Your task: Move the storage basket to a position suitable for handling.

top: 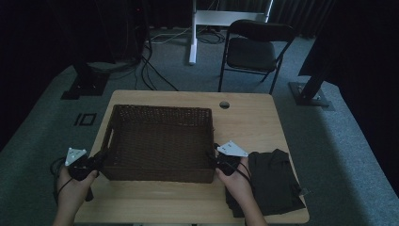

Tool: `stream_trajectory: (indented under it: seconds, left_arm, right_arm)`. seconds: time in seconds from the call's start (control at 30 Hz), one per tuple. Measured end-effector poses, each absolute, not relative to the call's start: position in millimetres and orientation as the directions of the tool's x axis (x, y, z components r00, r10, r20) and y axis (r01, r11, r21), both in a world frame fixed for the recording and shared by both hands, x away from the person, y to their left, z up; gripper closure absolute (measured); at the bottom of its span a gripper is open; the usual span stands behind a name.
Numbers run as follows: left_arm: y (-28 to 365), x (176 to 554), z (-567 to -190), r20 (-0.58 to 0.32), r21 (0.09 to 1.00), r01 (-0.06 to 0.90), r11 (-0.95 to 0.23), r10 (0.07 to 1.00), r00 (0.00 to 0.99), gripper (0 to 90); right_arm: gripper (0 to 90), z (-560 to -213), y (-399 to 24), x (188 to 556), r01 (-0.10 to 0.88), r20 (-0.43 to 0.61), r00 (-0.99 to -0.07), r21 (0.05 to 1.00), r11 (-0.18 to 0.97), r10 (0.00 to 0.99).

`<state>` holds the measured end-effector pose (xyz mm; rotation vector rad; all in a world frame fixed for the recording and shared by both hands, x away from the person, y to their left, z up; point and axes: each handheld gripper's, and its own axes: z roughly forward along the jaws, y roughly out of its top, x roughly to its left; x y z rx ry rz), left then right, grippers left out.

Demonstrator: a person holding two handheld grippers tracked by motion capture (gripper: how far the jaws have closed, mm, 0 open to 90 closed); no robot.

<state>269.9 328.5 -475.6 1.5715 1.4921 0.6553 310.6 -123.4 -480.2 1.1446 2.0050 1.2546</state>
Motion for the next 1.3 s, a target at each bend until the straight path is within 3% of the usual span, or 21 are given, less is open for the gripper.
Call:
stream_trajectory:
  seconds: [0.57, 1.07, 1.3]
  left_arm:
    - [329.7, 292.5, -477.2, -0.199, 0.847, 0.523, 0.095, 0.969, 0.147, 80.0]
    - [330.5, 261.9, -476.4, -0.172, 0.848, 0.525, 0.071, 0.974, 0.146, 79.9]
    - [333.0, 264.3, -477.0, -0.173, 0.851, 0.521, 0.067, 0.972, 0.158, 79.5]
  right_arm:
    - [58.6, -476.7, -121.3, 328.9, 0.400, 0.003, -0.505, 0.887, 0.231, 0.863]
    - [58.9, -479.4, -120.7, 308.5, 0.396, 0.020, -0.518, 0.892, 0.219, 0.855]
    - [58.1, -478.7, -120.1, 303.8, 0.398, 0.024, -0.514, 0.892, 0.214, 0.858]
